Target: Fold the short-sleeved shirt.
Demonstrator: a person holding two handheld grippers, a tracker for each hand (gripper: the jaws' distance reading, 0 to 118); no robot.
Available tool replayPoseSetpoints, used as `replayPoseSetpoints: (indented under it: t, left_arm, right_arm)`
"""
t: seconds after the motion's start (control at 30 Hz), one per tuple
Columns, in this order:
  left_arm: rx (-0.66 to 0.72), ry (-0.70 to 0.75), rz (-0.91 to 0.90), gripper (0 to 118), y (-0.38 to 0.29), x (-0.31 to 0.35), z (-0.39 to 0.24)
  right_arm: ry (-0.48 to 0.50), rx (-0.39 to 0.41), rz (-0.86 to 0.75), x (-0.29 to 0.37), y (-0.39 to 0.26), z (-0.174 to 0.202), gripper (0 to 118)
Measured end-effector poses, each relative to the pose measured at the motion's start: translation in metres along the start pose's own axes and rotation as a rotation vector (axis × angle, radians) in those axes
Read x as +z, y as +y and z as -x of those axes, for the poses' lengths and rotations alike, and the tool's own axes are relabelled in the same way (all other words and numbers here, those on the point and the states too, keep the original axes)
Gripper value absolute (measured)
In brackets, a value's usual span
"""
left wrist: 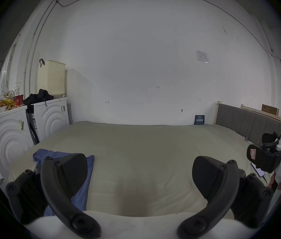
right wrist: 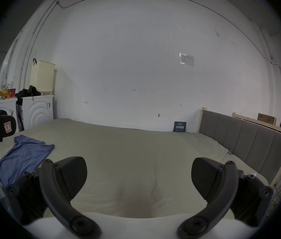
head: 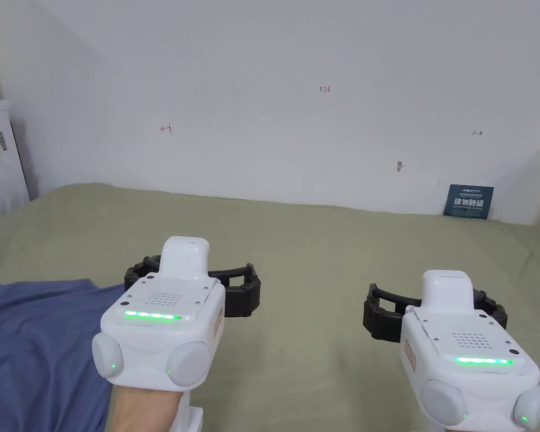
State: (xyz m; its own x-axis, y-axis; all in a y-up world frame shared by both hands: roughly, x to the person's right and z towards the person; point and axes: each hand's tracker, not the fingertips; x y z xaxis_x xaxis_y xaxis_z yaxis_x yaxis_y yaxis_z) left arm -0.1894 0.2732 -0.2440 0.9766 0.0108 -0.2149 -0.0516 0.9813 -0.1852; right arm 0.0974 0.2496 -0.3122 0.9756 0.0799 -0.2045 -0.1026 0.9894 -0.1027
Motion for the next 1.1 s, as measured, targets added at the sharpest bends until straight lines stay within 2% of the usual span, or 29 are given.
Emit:
replayPoseSetpoints:
  t: [0.27, 0.37, 0.5, 0.8, 0.87, 0.9, 0.93, 0.97, 1.0, 1.03, 1.07, 1.1]
  left_arm:
    - [0.052, 0.003, -0.022, 118, 0.001, -0.001, 0.006]
    - [-0.028, 0.016, -0.016, 118, 0.003, -0.001, 0.004]
    - [-0.046, 0.020, -0.010, 118, 0.003, -0.001, 0.002]
    - [-0.049, 0.031, -0.018, 118, 0.005, 0.000, 0.002]
    - [-0.039, 0.039, -0.018, 116, 0.005, -0.001, 0.003]
    - [-0.028, 0.027, -0.014, 109, 0.005, -0.001, 0.005]
    - [-0.024, 0.023, -0.008, 75, 0.005, -0.002, 0.006]
    - [-0.017, 0.003, 0.001, 35, 0.005, -0.002, 0.007]
    - [-0.017, 0.002, -0.003, 13, 0.004, -0.002, 0.007]
    - [-0.036, 0.048, 0.023, 13, 0.004, -0.006, 0.006]
    - [-0.025, 0.033, 0.002, 1, 0.005, -0.005, 0.004]
    - [-0.022, 0.022, 0.019, 0, 0.007, -0.006, 0.006]
  right_arm:
    - [-0.004, -0.021, -0.026, 0.000, 0.002, -0.001, 118]
    - [-0.017, -0.004, -0.041, 0.000, 0.002, -0.001, 118]
    - [-0.023, 0.029, -0.024, -0.002, 0.003, -0.001, 118]
    - [0.004, -0.005, -0.026, -0.001, 0.005, -0.002, 118]
    - [0.001, -0.016, -0.025, 0.000, 0.007, -0.002, 115]
    - [-0.007, -0.020, -0.021, 0.000, 0.008, -0.002, 106]
    - [-0.016, -0.024, -0.025, 0.002, 0.008, -0.002, 74]
    - [-0.022, -0.027, -0.029, 0.003, 0.009, -0.003, 49]
    - [-0.026, -0.028, -0.030, 0.003, 0.009, -0.003, 35]
    - [-0.048, -0.019, -0.012, 0.000, 0.009, -0.003, 35]
    - [-0.116, 0.007, 0.001, -0.001, 0.009, -0.004, 0]
    - [-0.078, -0.025, -0.017, 0.000, 0.011, -0.006, 1]
